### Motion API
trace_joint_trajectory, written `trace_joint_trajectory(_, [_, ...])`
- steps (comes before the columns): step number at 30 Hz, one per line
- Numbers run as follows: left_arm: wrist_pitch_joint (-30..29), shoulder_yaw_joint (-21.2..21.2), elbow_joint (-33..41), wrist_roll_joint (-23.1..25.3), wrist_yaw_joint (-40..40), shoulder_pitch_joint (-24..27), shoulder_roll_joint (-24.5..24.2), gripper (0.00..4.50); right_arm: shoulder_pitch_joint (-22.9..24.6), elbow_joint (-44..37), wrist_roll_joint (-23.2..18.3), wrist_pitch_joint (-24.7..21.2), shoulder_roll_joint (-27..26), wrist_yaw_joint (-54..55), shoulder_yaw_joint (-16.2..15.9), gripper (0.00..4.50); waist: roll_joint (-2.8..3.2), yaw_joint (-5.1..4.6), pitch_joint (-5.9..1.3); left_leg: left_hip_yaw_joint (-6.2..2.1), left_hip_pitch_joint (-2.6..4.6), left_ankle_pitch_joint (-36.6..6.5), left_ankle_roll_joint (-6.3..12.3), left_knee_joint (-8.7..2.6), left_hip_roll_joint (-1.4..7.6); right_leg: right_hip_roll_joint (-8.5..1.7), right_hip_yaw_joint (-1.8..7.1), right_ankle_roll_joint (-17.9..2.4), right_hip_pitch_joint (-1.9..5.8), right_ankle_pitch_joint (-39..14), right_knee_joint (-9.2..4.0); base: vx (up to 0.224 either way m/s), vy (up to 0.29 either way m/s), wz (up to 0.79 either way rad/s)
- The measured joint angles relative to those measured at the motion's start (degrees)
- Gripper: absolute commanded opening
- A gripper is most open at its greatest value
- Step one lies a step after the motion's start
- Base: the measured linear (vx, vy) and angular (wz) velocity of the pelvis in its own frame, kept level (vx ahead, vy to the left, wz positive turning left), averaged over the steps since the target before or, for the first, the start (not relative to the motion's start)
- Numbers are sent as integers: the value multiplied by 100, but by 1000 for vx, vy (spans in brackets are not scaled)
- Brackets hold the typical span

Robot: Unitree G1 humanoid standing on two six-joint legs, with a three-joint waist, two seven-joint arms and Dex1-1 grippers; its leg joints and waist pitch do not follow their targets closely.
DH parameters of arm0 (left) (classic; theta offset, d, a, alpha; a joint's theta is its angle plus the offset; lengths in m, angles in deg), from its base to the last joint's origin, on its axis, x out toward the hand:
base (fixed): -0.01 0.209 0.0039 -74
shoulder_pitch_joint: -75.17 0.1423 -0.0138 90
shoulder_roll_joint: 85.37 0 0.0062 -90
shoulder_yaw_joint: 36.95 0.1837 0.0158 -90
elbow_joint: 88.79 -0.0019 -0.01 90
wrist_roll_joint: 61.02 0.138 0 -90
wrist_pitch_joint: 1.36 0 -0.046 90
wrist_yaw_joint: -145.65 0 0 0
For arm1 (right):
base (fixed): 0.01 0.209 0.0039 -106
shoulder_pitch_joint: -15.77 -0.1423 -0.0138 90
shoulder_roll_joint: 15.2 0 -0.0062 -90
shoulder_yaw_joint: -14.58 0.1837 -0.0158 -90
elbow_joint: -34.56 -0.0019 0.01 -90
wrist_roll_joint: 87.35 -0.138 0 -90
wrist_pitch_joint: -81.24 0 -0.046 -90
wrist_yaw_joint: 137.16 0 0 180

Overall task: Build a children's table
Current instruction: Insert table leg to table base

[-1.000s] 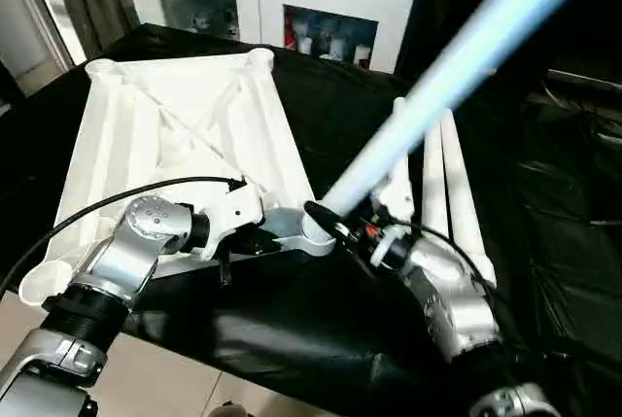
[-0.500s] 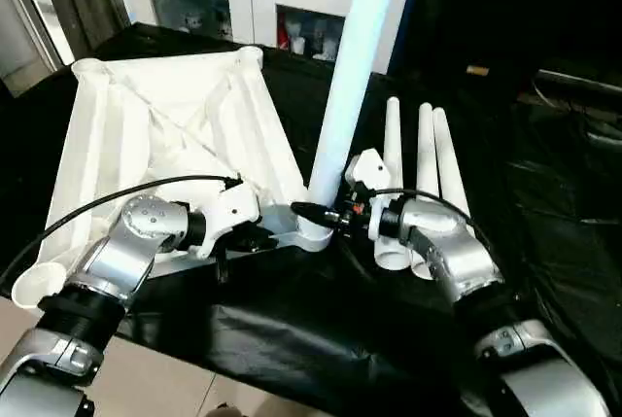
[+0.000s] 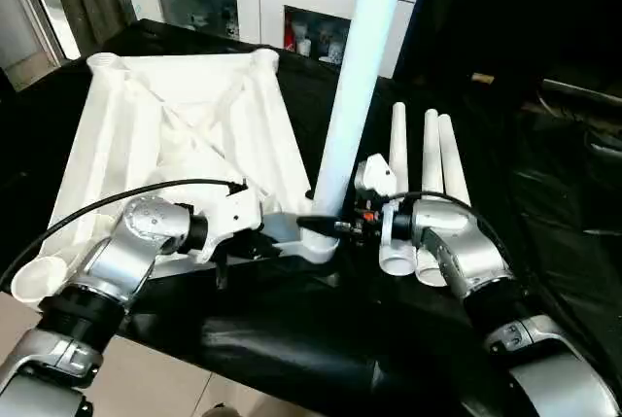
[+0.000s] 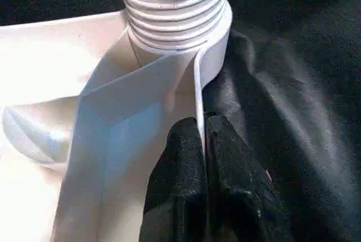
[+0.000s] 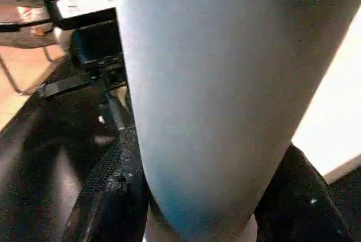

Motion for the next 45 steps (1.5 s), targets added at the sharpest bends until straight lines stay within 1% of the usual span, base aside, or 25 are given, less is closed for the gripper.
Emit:
trace_joint_trajectory(5, [68, 39, 42, -47, -183, 49, -96, 0, 103, -10, -17, 117, -1, -233, -43, 192, -65, -3, -42, 0, 4, 0, 0, -4, 0, 0, 1, 2, 1, -3, -1, 0, 0, 0])
trace_joint_trajectory(7, [69, 39, 41, -40, -186, 51, -87, 0, 125, -8, -19, 128, 1, -235, -42, 192, -77, -2, -51, 0, 4, 0, 0, -5, 0, 0, 1, 2, 1, -3, -2, 0, 0, 0])
trace_joint_trajectory(11, [69, 34, 30, -29, -142, 51, -52, 0, 144, 45, -20, 210, -7, -220, -12, 191, -79, 7, -52, 1, 6, 0, -1, -6, 0, -1, 1, 2, 3, -3, -3, 0, 0, 0])
trace_joint_trajectory(14, [70, 20, -21, -28, -86, 51, -25, 0, 175, 162, -22, 326, -68, -145, 76, 191, -77, 21, -52, 1, 11, 0, -2, -7, 1, -1, 0, 2, 7, -2, 1, 0, 0, 0])
trace_joint_trajectory(17, [69, 7, -74, -24, -48, 50, -20, 0, 204, 207, -34, 406, -151, 24, 124, 191, -73, 12, -50, -2, 17, 0, -4, -9, 1, -2, 1, 1, 10, -1, 8, 0, 0, 0])
trace_joint_trajectory(20, [62, -24, -117, 28, 25, 49, -20, 0, 176, 388, -34, 497, -282, 296, 169, 191, -78, -13, -52, -5, 20, 1, -5, -23, 1, -2, 1, -1, 9, 1, 9, 0, 0, 0])
trace_joint_trajectory(24, [29, -67, -190, 41, 140, 42, -4, 0, 111, 607, -34, 603, -416, 609, 248, 191, -83, -70, -55, -16, 15, 5, -12, -30, 1, -2, 2, -1, 8, 2, 9, 0, 0, 0])
trace_joint_trajectory(26, [-10, -75, -194, 45, 189, 39, 1, 0, 109, 639, -32, 625, -467, 757, 265, 191, -82, -78, -54, -16, 16, 5, -12, -32, 2, -2, 2, -1, 6, 3, 9, 0, 0, 0])
trace_joint_trajectory(30, [-157, -88, -255, 152, 445, -46, 68, 0, 31, 833, 13, 735, -651, 1432, 308, 191, -82, -105, -54, -17, 22, 10, -21, -48, 1, -1, 0, 4, -3, 5, 8, 0, 0, 0])
trace_joint_trajectory(32, [-385, -110, -363, 277, 773, -188, 212, 0, -172, 1089, 102, 739, -821, 2138, 350, 191, -80, -123, -53, -15, 22, 12, -24, -58, 1, -1, 0, 5, -17, 11, 10, 0, 0, 0])
trace_joint_trajectory(34, [-855, -163, -531, 411, 1332, -417, 568, 0, -456, 1459, 202, 709, -1057, 3195, 522, 191, -65, -122, -43, -15, 11, 18, -34, -61, 1, -1, 0, 2, -44, 25, 10, 0, 0, 0])
trace_joint_trajectory(36, [-1209, -185, -543, 466, 1729, -538, 840, 0, -640, 1647, 246, 677, -1144, 3834, 595, 191, -67, -110, -44, -9, -8, 22, -40, -61, 1, -1, 2, -22, -78, 57, 9, 0, 0, 0])
trace_joint_trajectory(37, [-1525, -262, -537, 467, 2017, -571, 1051, 0, -747, 1788, 249, 661, -1232, 4209, 668, 191, -66, -106, -44, -6, -3, 24, -43, -58, 1, -1, 4, -23, -75, 76, 8, 0, 0, 0])
trace_joint_trajectory(38, [-1720, -284, -534, 495, 2229, -633, 1231, 0, -821, 1862, 264, 633, -1262, 4496, 745, 191, -64, -98, -42, -6, -2, 26, -47, -59, 1, -1, 5, -20, -77, 74, 9, 0, 0, 0])
trace_joint_trajectory(39, [-2031, -336, -509, 515, 2528, -683, 1486, 0, -960, 2007, 277, 583, -1342, 4839, 818, 191, -73, -88, -46, -2, -3, 26, -47, -66, 1, 0, 3, -19, -79, 74, 0, 0, 0, 0])
trace_joint_trajectory(42, [-2544, -389, -487, 612, 3143, -814, 2004, 0, -1197, 2241, 359, 530, -1484, 5503, 979, 191, -65, -68, -41, 2, -8, 26, -47, -70, 1, -1, 6, -8, -77, 67, -18, 0, 0, 0])
trace_joint_trajectory(45, [-2774, -393, -478, 686, 3420, -878, 2242, 0, -1271, 2324, 413, 529, -1485, 5748, 1017, 191, -67, -61, -42, 3, -12, 26, -46, -74, 1, -1, 5, 4, -74, 60, -34, 0, 0, 0])
